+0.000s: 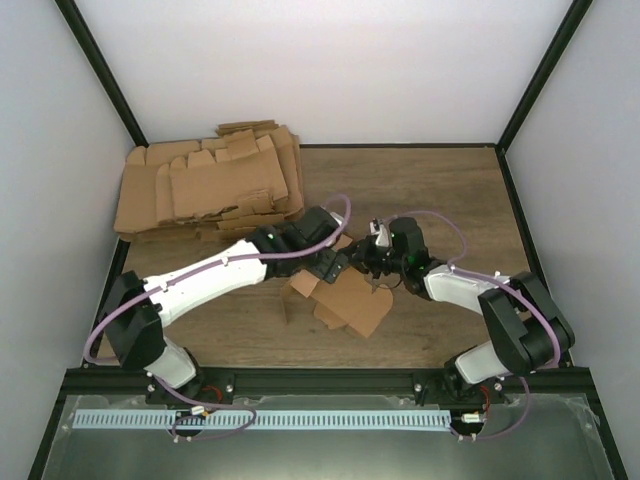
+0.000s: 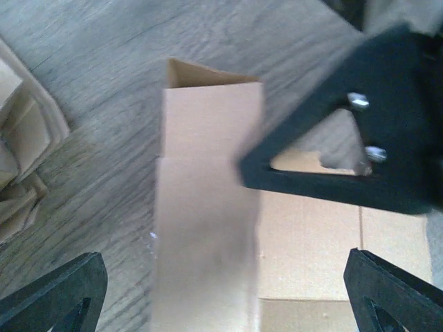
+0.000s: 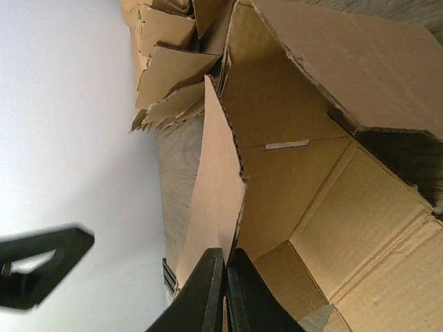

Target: Fold the paper box

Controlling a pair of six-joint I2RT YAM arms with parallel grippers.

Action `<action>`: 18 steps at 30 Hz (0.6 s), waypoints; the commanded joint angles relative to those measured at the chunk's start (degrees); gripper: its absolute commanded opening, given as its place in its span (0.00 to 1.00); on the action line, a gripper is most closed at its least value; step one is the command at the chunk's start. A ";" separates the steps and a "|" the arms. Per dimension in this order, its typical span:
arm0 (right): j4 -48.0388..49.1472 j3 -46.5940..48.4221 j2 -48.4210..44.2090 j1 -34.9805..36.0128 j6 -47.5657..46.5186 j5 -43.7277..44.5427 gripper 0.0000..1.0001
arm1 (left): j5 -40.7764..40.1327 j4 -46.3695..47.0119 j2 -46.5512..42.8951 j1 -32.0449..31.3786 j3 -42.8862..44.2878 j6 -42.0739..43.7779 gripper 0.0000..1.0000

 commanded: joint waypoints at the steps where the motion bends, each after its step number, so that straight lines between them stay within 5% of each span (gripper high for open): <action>1: -0.14 -0.30 -2.02 0.46 -2.33 -0.35 0.04 | 10.57 0.62 -0.33 5.02 -1.27 1.55 0.97; 10: -1.52 0.69 -1.63 0.46 -4.69 -1.21 0.04 | 22.03 0.78 3.56 8.95 -2.32 8.33 0.83; 18: -2.04 1.78 -1.22 0.44 -5.50 -1.29 0.05 | 16.04 -1.53 5.56 8.95 -1.66 9.35 0.80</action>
